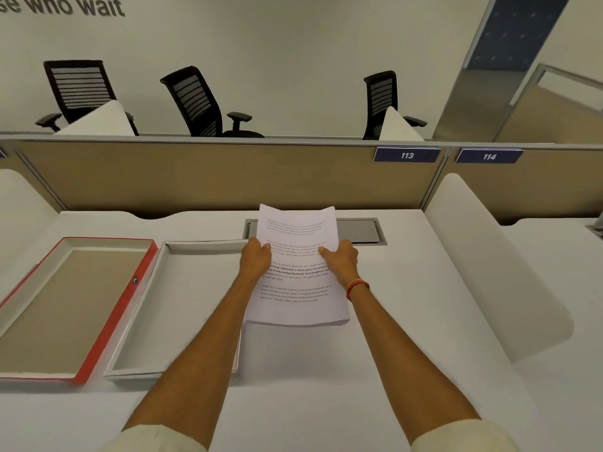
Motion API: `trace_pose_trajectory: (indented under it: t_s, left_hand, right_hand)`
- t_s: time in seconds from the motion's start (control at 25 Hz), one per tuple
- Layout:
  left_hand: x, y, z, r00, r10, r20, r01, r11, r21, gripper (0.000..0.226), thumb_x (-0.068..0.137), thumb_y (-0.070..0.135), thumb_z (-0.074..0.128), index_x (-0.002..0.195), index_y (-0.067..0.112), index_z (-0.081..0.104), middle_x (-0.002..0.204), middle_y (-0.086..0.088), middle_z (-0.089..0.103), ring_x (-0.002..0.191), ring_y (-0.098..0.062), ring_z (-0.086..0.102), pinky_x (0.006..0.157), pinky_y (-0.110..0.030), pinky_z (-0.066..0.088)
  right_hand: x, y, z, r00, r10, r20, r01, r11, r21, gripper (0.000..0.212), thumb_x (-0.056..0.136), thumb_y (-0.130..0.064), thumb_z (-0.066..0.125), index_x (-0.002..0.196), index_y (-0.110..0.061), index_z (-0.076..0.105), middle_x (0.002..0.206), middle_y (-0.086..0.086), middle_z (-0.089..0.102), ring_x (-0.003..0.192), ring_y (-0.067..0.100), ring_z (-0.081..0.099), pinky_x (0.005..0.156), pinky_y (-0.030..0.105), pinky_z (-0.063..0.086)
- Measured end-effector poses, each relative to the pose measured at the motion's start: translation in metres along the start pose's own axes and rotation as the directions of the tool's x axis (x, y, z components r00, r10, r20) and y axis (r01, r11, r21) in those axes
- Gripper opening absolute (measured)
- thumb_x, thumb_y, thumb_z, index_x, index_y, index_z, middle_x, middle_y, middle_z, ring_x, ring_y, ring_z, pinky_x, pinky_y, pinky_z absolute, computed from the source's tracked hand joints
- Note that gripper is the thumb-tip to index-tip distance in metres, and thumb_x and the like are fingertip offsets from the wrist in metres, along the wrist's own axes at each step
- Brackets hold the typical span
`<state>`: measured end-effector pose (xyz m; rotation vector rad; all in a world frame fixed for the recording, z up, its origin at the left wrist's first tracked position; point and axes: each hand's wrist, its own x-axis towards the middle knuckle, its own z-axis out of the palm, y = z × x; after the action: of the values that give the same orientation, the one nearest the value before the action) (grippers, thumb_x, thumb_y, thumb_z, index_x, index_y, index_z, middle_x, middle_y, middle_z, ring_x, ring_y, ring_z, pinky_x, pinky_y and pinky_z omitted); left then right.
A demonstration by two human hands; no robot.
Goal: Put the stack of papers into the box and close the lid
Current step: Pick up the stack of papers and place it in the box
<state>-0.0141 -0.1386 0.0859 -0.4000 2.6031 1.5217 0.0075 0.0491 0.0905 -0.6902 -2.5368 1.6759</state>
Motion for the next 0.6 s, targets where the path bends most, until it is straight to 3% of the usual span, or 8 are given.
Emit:
trace_pose_trajectory:
  t_s: [0.16, 0.32, 0.48, 0.6]
  left_hand:
    - [0.003, -0.016, -0.035, 1.0, -0.015, -0.027, 0.015, 1.0, -0.013, 0.034, 0.101, 0.021, 0.042, 0.126, -0.002, 0.047, 0.133, -0.02, 0.056, 0.121, -0.035, 0.056, 0.1, -0.044, 0.049]
    - [0.006, -0.034, -0.067, 0.999, -0.028, -0.045, 0.027, 1.0, -0.014, 0.034, 0.101, 0.023, 0.042, 0.125, -0.001, 0.048, 0.131, -0.019, 0.056, 0.118, -0.032, 0.057, 0.093, -0.038, 0.048]
    - [0.013, -0.054, -0.095, 0.998, -0.023, -0.052, 0.023, 1.0, 0.005, 0.036, 0.101, 0.022, 0.042, 0.129, 0.001, 0.05, 0.132, -0.018, 0.058, 0.119, -0.034, 0.058, 0.102, -0.046, 0.049]
    - [0.017, -0.068, -0.11, 0.998, -0.037, -0.049, 0.038, 0.999, 0.019, 0.034, 0.101, 0.024, 0.042, 0.127, 0.003, 0.051, 0.129, -0.016, 0.06, 0.114, -0.033, 0.061, 0.098, -0.043, 0.052]
  right_hand:
    - [-0.016, -0.015, 0.03, 1.0, -0.011, 0.028, 0.011, 1.0, 0.02, 0.036, 0.089, -0.021, 0.069, 0.113, 0.003, 0.058, 0.12, 0.02, 0.066, 0.105, 0.034, 0.067, 0.082, 0.037, 0.056]
    - [-0.032, -0.025, 0.063, 0.998, -0.023, 0.056, 0.022, 1.0, 0.017, 0.03, 0.09, -0.021, 0.068, 0.108, 0.0, 0.058, 0.121, 0.019, 0.066, 0.105, 0.035, 0.067, 0.086, 0.041, 0.058]
    - [-0.045, -0.033, 0.094, 0.997, -0.032, 0.072, 0.032, 0.999, 0.012, 0.035, 0.09, -0.02, 0.068, 0.117, 0.001, 0.061, 0.122, 0.019, 0.067, 0.106, 0.035, 0.067, 0.087, 0.042, 0.058]
    - [-0.052, -0.037, 0.114, 0.996, -0.028, 0.09, 0.028, 1.0, 0.005, 0.035, 0.09, -0.021, 0.067, 0.118, 0.0, 0.062, 0.122, 0.018, 0.067, 0.104, 0.035, 0.068, 0.086, 0.042, 0.059]
